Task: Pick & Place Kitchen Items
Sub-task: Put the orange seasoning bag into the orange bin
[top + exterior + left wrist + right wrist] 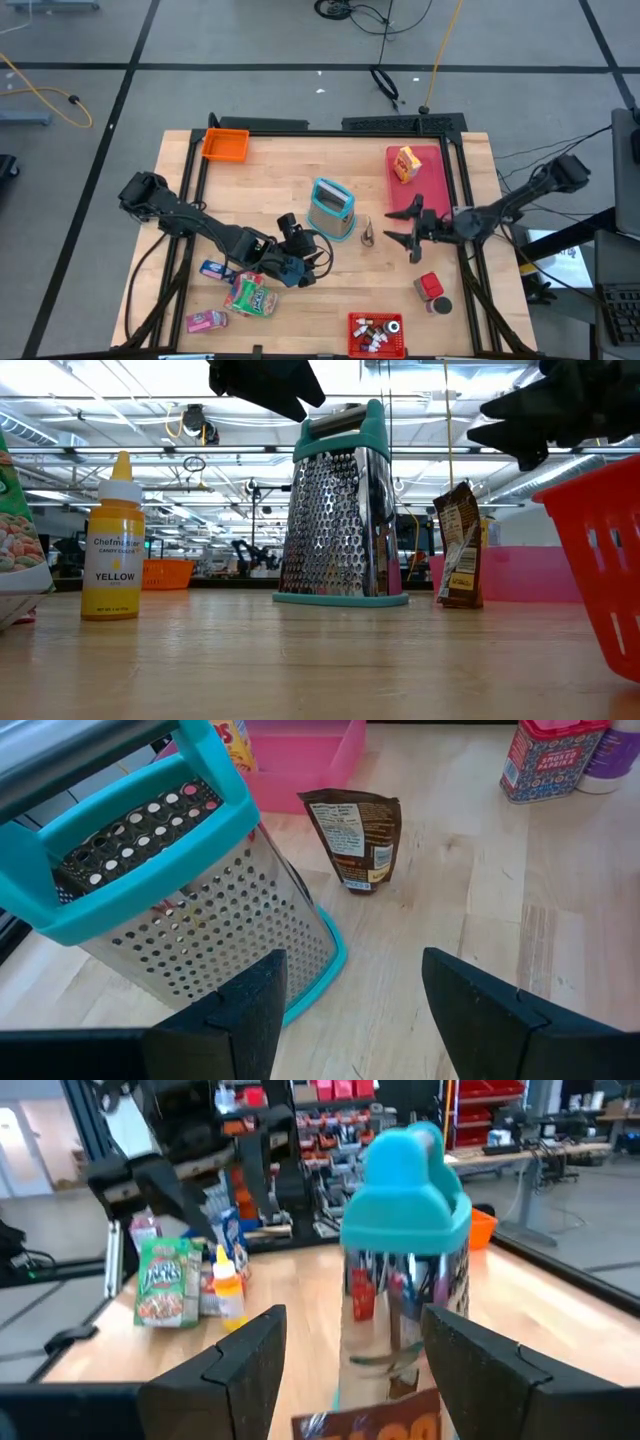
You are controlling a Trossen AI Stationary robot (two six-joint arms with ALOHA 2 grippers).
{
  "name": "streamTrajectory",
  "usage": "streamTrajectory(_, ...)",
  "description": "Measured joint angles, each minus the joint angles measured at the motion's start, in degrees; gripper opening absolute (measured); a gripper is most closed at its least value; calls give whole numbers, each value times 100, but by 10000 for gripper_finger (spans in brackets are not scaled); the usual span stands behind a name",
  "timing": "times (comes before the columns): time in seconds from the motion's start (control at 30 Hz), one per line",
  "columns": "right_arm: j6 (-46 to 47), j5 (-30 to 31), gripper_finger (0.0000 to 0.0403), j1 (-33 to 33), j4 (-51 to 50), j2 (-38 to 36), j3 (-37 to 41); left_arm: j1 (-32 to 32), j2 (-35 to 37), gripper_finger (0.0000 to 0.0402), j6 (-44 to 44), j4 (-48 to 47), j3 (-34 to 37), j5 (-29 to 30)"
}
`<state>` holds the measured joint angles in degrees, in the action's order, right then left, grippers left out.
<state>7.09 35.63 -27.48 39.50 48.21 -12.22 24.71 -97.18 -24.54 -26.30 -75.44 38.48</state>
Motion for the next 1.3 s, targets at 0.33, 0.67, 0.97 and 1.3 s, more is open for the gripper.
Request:
streamTrajectory(0.33,192,1330,226,-944,-187,1532,-845,0,0,234,-22,0,0,2)
streamTrajectory(0.67,567,2169,226,-1430,-297,2766,-1494,25,-1,234,-150,-18,0,0)
streamTrajectory(0.97,1031,2874,226,-1576,-814,3516,-1934,33,-1,234,-253,-57,0,0)
streamTrajectory(1.3,1391,3226,208,-1565,-893,3971,-1935,33,-1,234,-291,-57,0,0)
